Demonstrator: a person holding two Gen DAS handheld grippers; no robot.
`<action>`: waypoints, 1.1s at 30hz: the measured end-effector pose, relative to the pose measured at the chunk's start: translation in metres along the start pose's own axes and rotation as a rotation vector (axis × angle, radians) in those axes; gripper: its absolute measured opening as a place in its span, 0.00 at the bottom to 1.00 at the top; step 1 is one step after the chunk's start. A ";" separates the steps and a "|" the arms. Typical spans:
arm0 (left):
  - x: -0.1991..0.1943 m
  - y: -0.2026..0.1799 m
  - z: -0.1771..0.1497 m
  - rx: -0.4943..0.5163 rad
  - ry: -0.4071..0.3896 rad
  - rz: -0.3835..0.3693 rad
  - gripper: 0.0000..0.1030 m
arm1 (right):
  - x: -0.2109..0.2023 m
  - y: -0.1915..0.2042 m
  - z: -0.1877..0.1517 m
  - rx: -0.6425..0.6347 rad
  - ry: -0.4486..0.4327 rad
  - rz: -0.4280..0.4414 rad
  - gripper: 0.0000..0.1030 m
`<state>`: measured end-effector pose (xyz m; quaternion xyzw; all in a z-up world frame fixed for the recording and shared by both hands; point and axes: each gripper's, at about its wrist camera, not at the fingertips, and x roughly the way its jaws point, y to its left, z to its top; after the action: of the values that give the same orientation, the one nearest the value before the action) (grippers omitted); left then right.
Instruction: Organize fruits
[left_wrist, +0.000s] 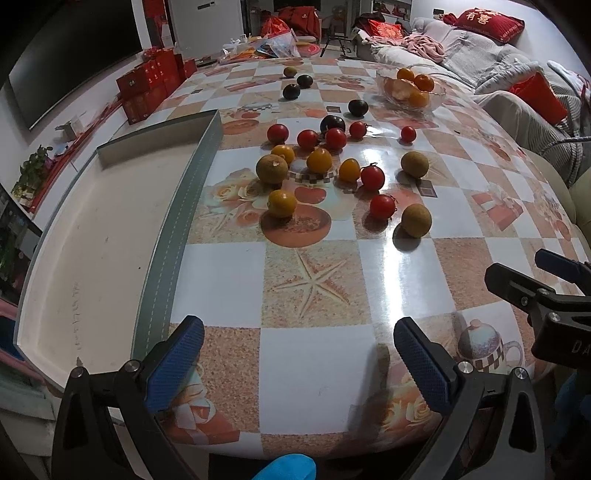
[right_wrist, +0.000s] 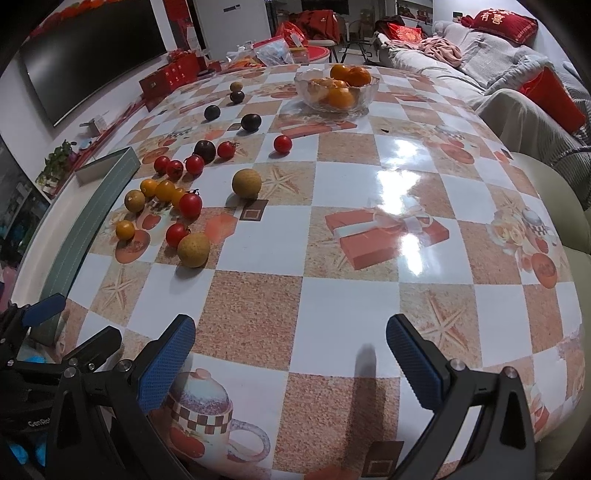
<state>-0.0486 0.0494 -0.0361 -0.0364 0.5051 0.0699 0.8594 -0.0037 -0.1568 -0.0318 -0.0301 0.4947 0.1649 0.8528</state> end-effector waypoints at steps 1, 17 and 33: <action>0.000 -0.001 0.000 0.001 0.003 -0.003 1.00 | 0.000 0.000 0.000 -0.001 0.001 0.001 1.00; 0.004 -0.003 0.001 0.009 0.016 0.008 1.00 | 0.003 0.006 0.004 -0.034 0.010 -0.003 1.00; 0.005 -0.004 0.000 0.010 0.019 0.018 1.00 | 0.005 0.007 0.004 -0.049 0.016 -0.012 1.00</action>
<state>-0.0455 0.0464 -0.0399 -0.0283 0.5139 0.0750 0.8541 -0.0001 -0.1480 -0.0327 -0.0552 0.4970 0.1718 0.8488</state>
